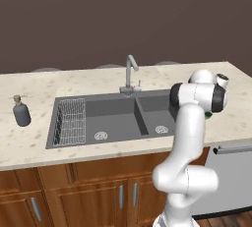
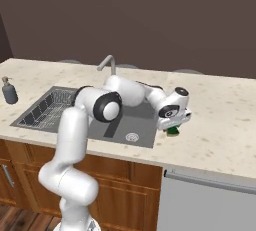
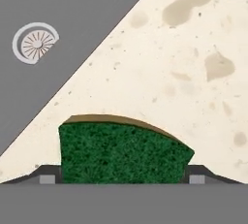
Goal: Restock the sink supplies by placing the sponge and soap dispenser on the counter and next to the sink. Make sure the soap dispenser is upright.
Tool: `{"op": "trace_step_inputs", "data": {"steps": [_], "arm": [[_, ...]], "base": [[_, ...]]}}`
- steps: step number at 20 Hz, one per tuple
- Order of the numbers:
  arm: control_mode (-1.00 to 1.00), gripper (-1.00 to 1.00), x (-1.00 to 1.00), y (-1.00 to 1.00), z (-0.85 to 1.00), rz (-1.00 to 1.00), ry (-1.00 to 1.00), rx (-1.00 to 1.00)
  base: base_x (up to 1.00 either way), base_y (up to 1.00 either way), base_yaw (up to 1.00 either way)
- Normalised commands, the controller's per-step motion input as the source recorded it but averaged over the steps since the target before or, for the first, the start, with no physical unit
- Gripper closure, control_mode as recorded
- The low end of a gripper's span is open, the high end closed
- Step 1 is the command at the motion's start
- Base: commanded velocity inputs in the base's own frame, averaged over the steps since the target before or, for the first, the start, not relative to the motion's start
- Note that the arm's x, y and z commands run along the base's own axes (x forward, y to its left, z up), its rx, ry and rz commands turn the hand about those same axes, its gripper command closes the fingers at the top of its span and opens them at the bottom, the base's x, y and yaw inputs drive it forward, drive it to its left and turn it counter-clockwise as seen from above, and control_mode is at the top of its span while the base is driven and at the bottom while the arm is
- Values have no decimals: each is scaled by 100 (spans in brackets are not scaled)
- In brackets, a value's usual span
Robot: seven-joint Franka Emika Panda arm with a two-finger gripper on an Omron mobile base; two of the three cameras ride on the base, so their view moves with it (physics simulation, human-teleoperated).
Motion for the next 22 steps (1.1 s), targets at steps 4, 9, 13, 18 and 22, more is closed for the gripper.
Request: {"op": "trace_step_inputs", "data": {"steps": [4, 9, 13, 18, 22], "arm": [[-100, -100, -23, 6, 52, 0, -1, 0], [-100, -100, -26, 2, 95, 0, -9, -3], [-100, -100, -52, 18, 97, 0, -9, -2], [-100, -100, -93, 48, 80, -1, -5, 0], [-100, -100, -98, 57, 88, 0, 0, 0]], "base": [[0, 0, 0], [0, 0, 0], [0, 0, 0], [0, 0, 0], [0, 0, 0]]}}
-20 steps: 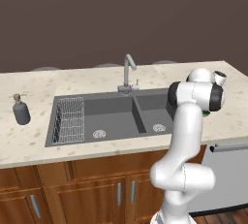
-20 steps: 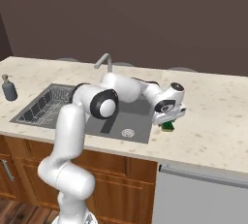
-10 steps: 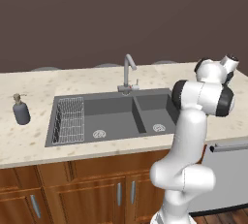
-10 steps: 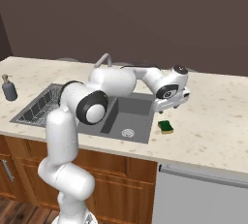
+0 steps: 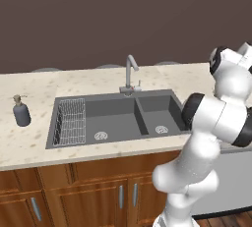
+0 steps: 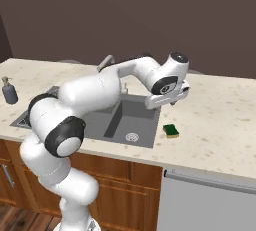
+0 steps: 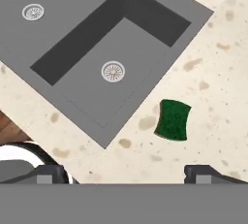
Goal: Restock the sink supplies by placing the sponge and soap dispenser on the counter and next to the sink. Make sure the soap dispenser is upright.
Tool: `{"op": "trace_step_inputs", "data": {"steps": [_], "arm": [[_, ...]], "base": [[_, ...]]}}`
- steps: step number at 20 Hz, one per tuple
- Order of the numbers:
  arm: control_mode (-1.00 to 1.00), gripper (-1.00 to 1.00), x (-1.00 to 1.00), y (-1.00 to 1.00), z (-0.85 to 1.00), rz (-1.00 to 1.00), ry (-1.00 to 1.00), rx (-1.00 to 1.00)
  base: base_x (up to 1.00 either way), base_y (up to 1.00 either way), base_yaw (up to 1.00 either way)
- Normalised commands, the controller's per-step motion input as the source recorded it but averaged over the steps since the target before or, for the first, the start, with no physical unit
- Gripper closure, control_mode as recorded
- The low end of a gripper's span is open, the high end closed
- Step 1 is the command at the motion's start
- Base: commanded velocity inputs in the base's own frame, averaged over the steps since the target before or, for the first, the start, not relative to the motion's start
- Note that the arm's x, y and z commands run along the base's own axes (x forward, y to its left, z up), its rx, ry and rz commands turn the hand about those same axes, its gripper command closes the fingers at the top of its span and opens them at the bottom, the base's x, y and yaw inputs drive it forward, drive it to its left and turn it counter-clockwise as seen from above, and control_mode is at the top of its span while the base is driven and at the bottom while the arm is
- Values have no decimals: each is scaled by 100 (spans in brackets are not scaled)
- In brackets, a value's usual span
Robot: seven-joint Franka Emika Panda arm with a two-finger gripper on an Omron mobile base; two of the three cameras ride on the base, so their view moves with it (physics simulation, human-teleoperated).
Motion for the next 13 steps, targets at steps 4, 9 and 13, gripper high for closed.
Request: {"op": "trace_step_inputs", "data": {"steps": [4, 9, 13], "arm": [[-100, -100, -91, 35, 100, 0, -1, 0], [-100, -100, -88, 23, 86, -2, -5, 0], [-100, -100, -67, 27, 23, -1, -17, 0]], "base": [[0, 0, 0], [0, 0, 0], [0, 0, 0]]}}
